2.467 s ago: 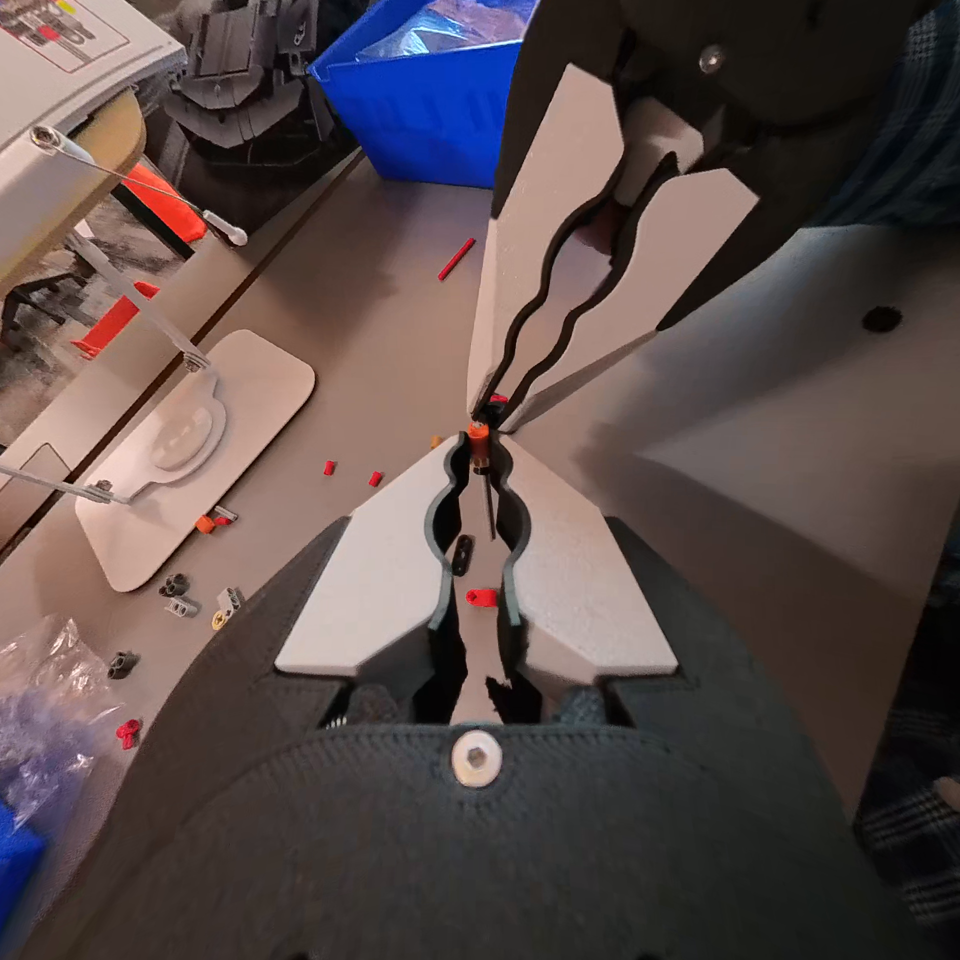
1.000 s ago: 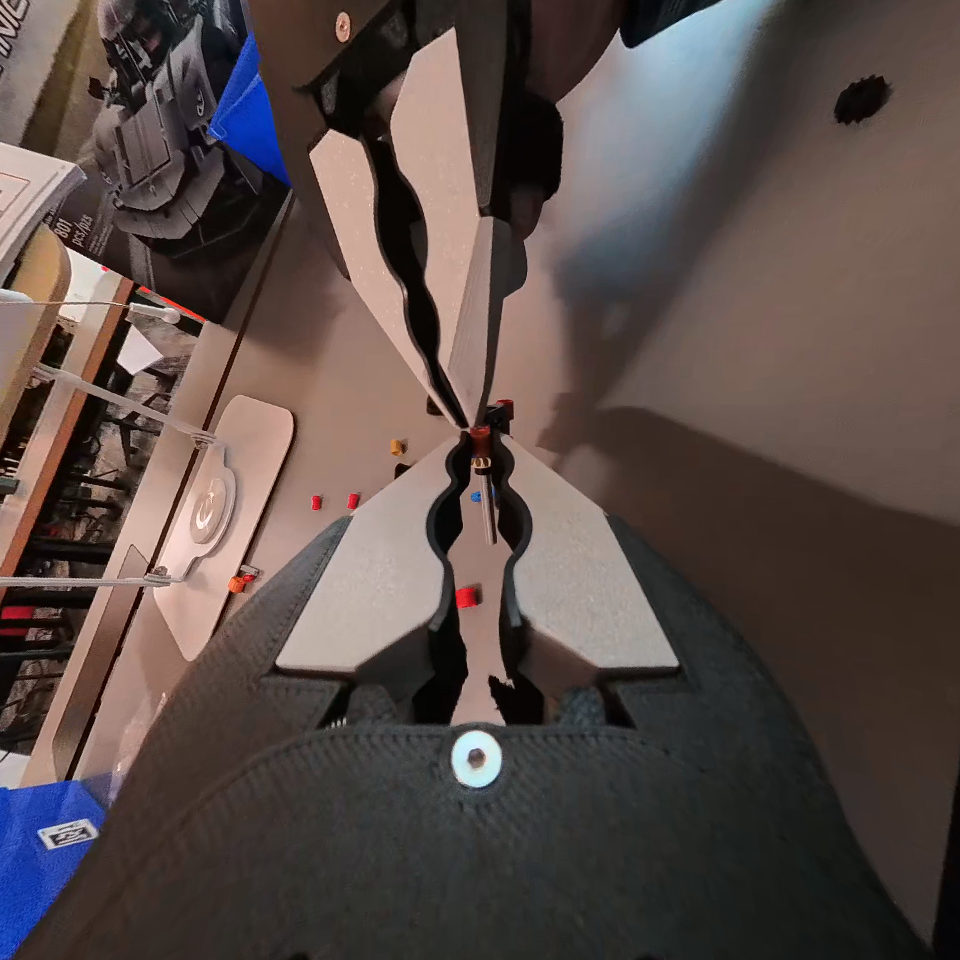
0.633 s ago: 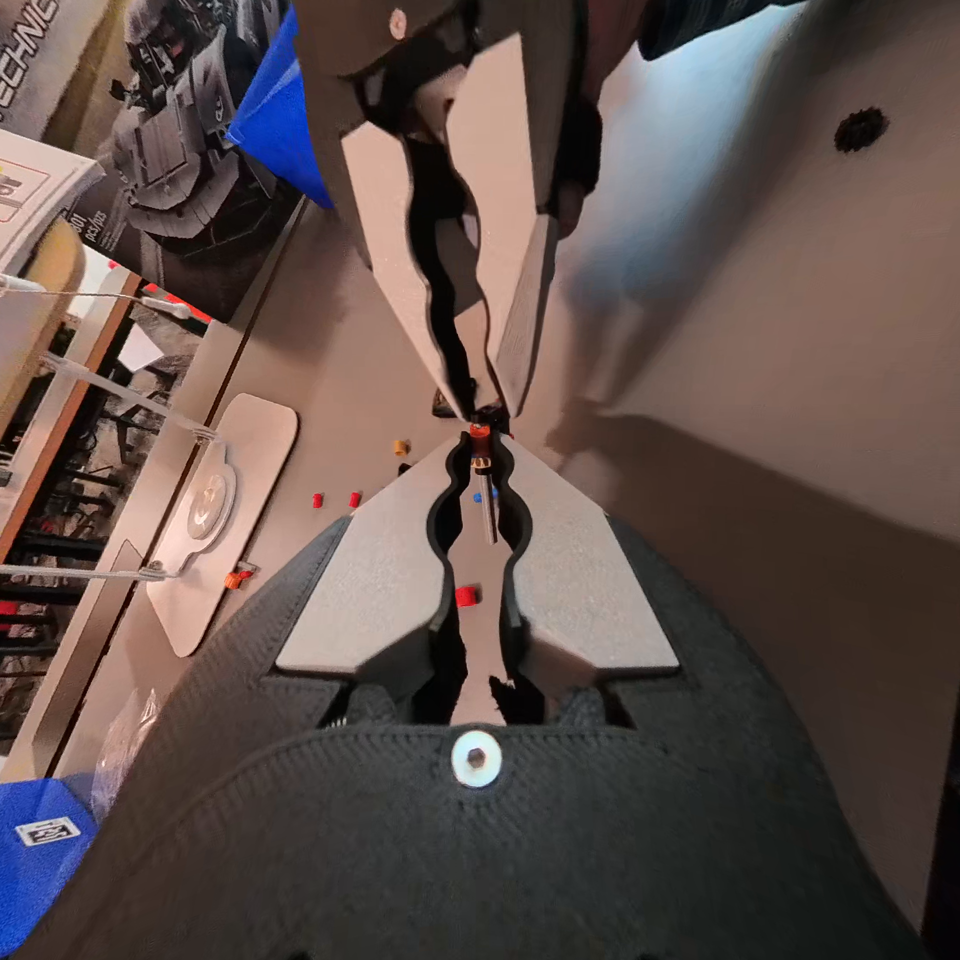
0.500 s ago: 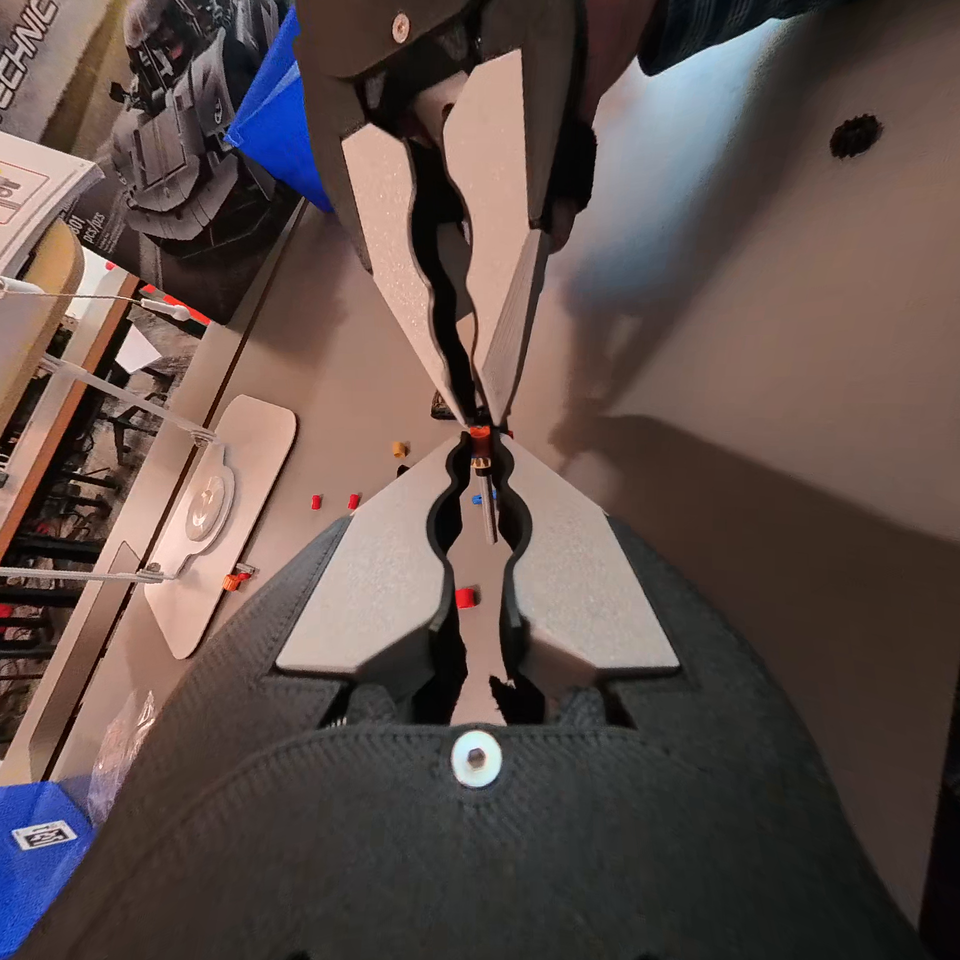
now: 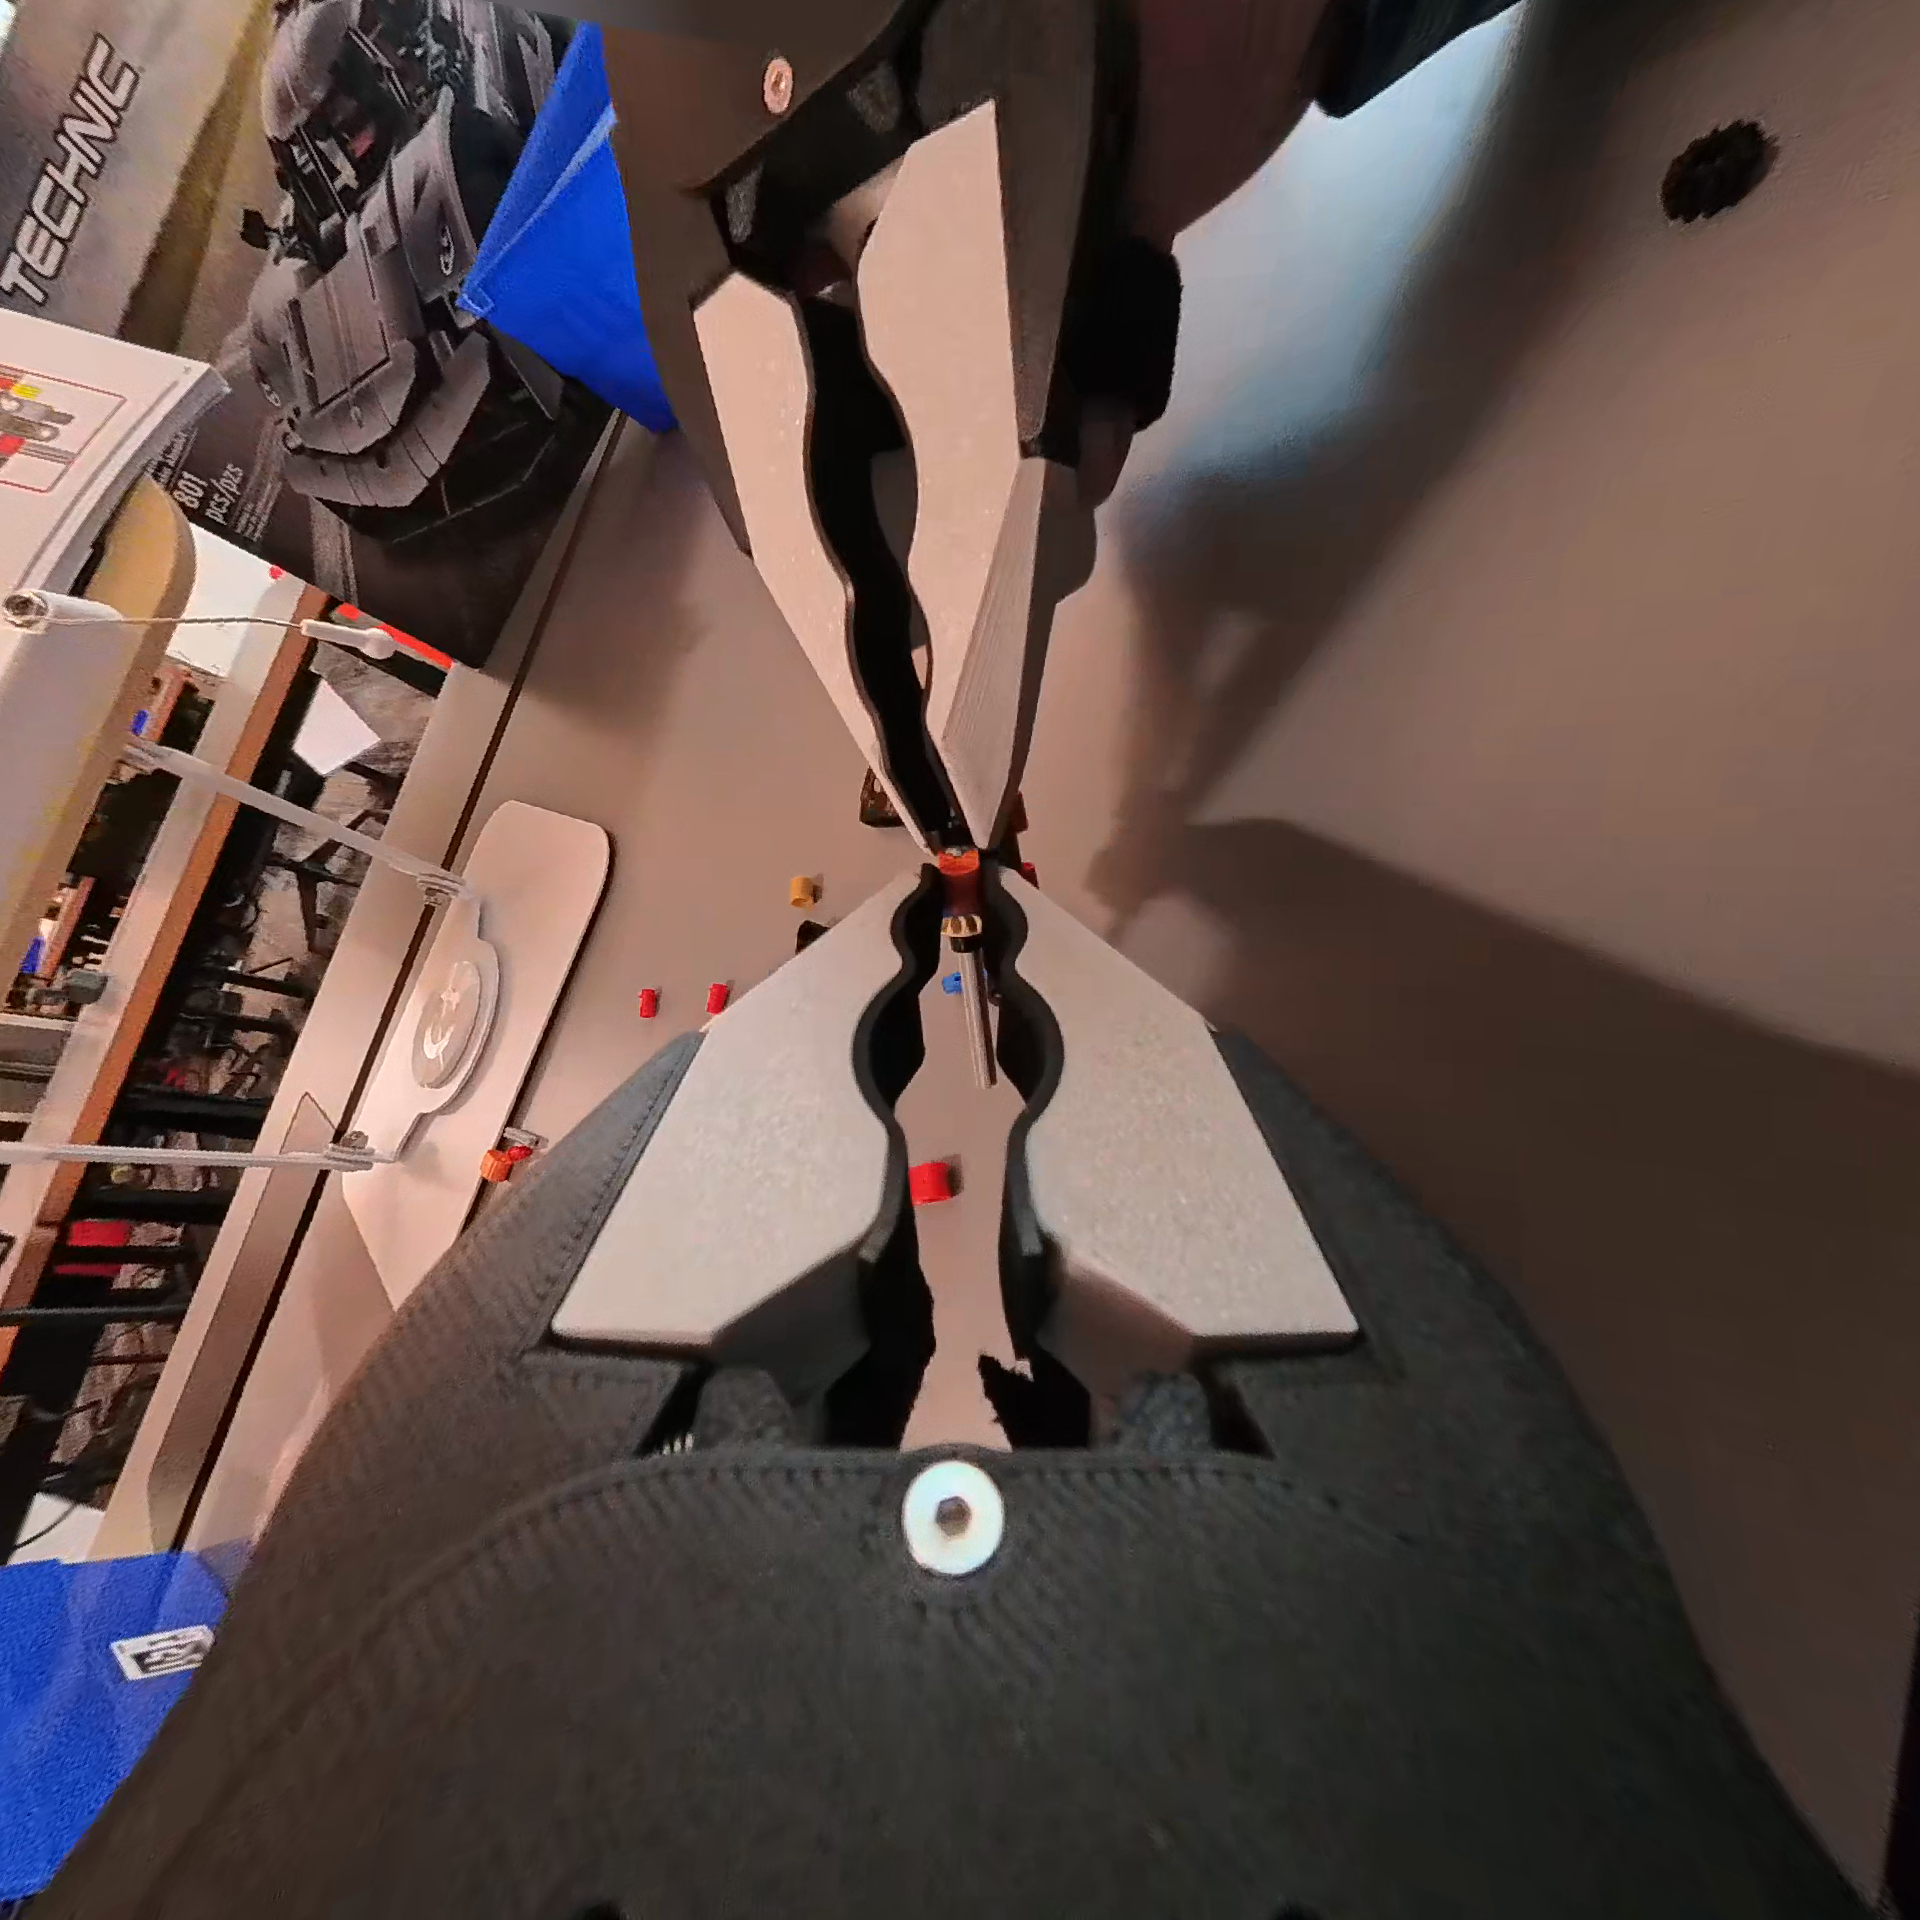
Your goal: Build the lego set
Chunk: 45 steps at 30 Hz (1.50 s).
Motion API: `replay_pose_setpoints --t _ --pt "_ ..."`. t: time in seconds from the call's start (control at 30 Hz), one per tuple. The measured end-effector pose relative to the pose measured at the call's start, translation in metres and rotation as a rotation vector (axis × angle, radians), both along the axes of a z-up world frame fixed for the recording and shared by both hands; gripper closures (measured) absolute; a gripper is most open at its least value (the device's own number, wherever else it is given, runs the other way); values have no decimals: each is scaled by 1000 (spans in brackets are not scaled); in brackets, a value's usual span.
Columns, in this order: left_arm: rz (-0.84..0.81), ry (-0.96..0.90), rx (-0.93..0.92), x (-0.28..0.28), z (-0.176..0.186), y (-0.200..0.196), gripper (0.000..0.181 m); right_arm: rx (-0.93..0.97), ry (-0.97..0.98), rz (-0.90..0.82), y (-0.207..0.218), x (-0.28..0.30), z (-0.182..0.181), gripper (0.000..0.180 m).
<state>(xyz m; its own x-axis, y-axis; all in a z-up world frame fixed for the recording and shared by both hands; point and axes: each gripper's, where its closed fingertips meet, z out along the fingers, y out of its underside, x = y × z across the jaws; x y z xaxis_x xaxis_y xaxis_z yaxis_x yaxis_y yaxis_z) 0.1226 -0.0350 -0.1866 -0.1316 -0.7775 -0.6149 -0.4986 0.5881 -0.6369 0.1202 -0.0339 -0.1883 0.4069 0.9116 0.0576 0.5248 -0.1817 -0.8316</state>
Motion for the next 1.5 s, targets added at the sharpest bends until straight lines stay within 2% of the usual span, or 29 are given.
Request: replay_pose_setpoints --t 0.43,0.93,1.5 --pt "-21 -3 3 0 -3 -2 175 -199 156 1 -2 0 -3 176" --pt "-84 -7 13 -2 -12 -9 174 -441 205 57 -9 -2 -10 174" --pt "-70 -27 15 -1 -13 -8 175 -505 236 15 -6 -4 -12 174"
